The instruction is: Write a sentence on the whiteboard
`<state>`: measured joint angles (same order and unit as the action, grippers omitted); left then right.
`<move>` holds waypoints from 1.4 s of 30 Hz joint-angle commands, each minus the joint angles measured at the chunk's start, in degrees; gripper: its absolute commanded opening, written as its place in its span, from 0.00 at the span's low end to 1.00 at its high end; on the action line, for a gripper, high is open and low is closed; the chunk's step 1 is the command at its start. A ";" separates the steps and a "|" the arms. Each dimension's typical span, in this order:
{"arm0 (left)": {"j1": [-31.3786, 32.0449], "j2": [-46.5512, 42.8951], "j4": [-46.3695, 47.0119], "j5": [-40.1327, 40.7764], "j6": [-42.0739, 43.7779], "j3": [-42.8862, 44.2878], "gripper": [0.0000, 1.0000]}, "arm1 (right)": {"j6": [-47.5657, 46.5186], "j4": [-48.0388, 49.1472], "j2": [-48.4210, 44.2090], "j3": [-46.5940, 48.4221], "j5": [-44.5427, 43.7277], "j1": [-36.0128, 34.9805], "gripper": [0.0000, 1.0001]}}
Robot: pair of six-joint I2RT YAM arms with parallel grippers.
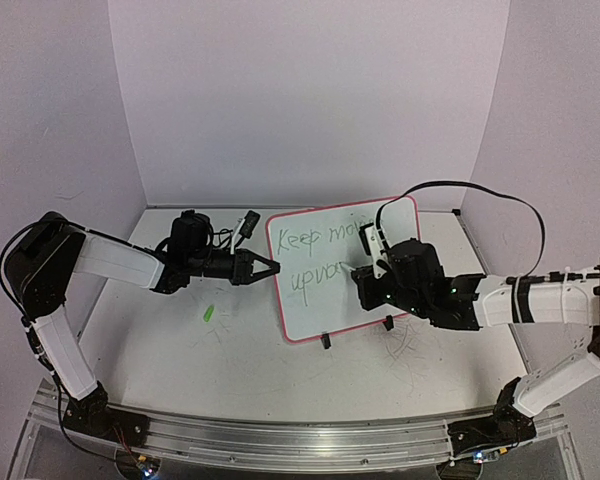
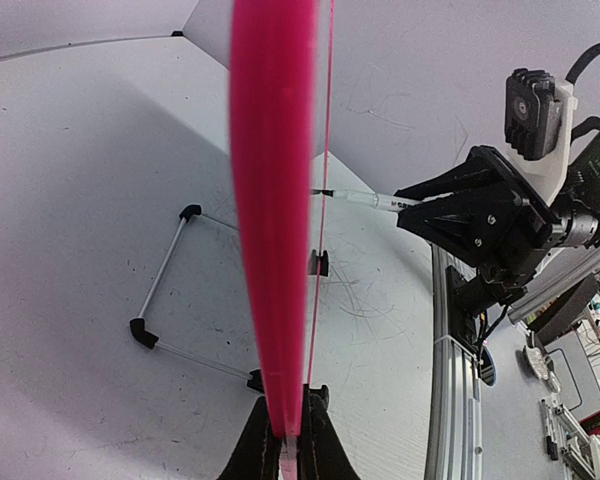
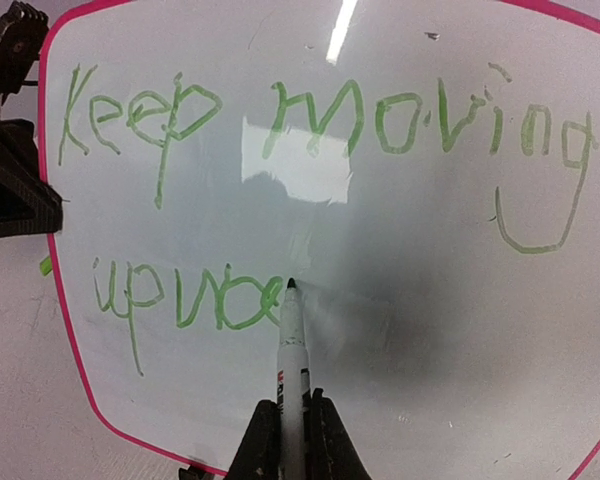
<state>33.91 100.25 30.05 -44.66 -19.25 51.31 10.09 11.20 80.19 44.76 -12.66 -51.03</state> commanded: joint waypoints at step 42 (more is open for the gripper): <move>-0.16 -1.03 -2.03 2.87 3.95 1.00 0.00 | 5.53 -0.41 0.47 -1.01 -4.02 -0.09 0.00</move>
<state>33.91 100.22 29.93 -44.40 -19.20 51.31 15.14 9.14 79.22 41.95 -13.18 -51.22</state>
